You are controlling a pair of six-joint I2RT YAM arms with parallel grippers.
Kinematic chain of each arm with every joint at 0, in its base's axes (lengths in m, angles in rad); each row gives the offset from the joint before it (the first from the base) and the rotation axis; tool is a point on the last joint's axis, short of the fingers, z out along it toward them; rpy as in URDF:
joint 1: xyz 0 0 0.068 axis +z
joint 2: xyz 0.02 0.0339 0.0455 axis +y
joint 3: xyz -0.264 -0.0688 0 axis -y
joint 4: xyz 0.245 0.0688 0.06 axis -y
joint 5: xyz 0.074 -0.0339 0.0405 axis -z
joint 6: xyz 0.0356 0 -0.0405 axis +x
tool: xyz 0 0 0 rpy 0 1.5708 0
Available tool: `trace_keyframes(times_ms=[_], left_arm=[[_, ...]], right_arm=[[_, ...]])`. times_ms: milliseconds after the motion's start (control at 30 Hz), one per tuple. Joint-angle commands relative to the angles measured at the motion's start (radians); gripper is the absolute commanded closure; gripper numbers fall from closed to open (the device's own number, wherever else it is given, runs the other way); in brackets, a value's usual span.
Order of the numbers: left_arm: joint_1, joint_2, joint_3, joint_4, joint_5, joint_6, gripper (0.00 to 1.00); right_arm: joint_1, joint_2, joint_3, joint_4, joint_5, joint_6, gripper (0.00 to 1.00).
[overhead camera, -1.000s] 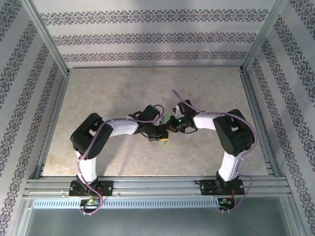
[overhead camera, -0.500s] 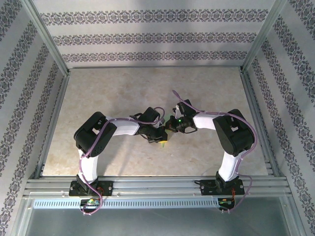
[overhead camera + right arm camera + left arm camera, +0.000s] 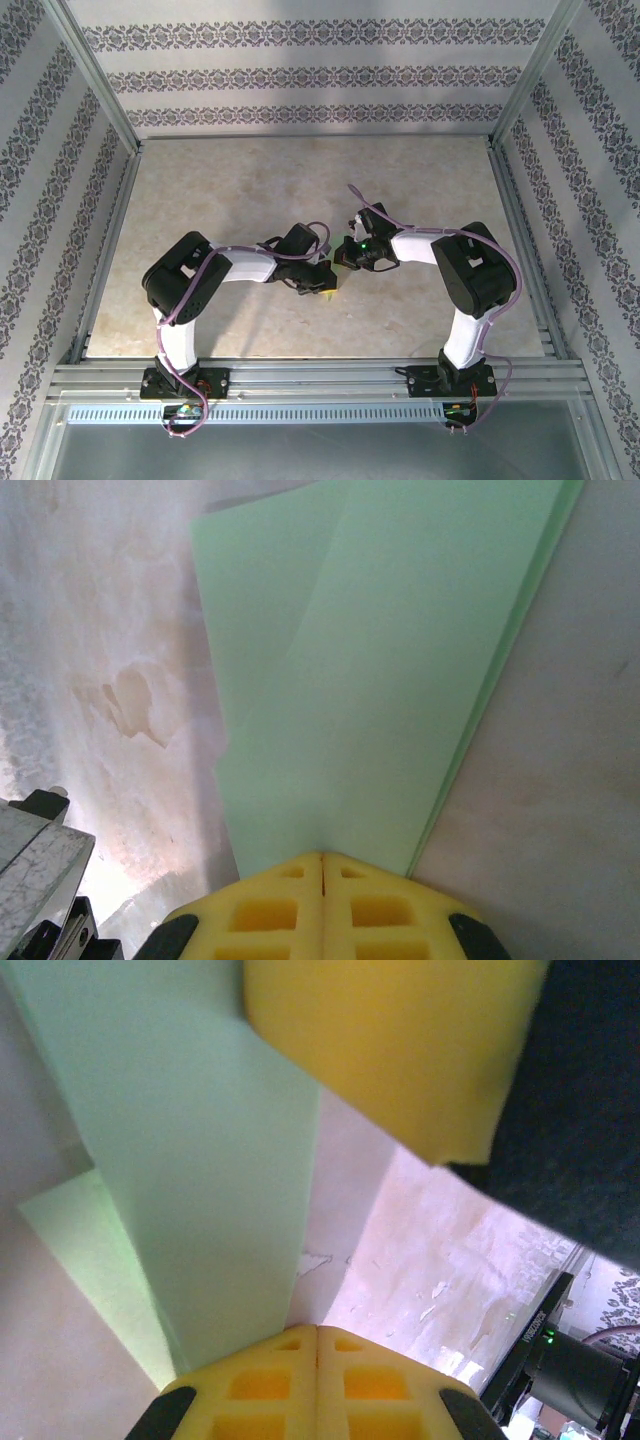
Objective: Fold a paper plane with a square sheet of paper (fold left side to right side)
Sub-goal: Fold the wing for the fifth time at the center of the table.
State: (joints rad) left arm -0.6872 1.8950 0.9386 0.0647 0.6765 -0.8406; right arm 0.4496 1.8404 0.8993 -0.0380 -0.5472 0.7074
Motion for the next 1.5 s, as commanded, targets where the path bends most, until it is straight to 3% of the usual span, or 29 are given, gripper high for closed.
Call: trace_keyframes(times_ms=[0,433,800,1467], left_arm=[[-0.021,-0.027,-0.032,-0.123,-0.003,0.014,1.00],[-0.014,-0.096,0.086,-0.203,-0.023,0.070,0.99],[-0.046,-0.068,0.027,-0.139,0.025,0.031,0.99],[-0.043,0.008,-0.005,-0.110,0.003,0.012,0.99]], right_arm=[[0.009,0.078,-0.042,-0.140,0.134,-0.020,1.00],[0.011,0.083,-0.039,-0.143,0.133,-0.020,1.00],[0.012,0.083,-0.036,-0.150,0.139,-0.024,1.00],[0.014,0.080,-0.025,-0.176,0.147,-0.037,1.00]])
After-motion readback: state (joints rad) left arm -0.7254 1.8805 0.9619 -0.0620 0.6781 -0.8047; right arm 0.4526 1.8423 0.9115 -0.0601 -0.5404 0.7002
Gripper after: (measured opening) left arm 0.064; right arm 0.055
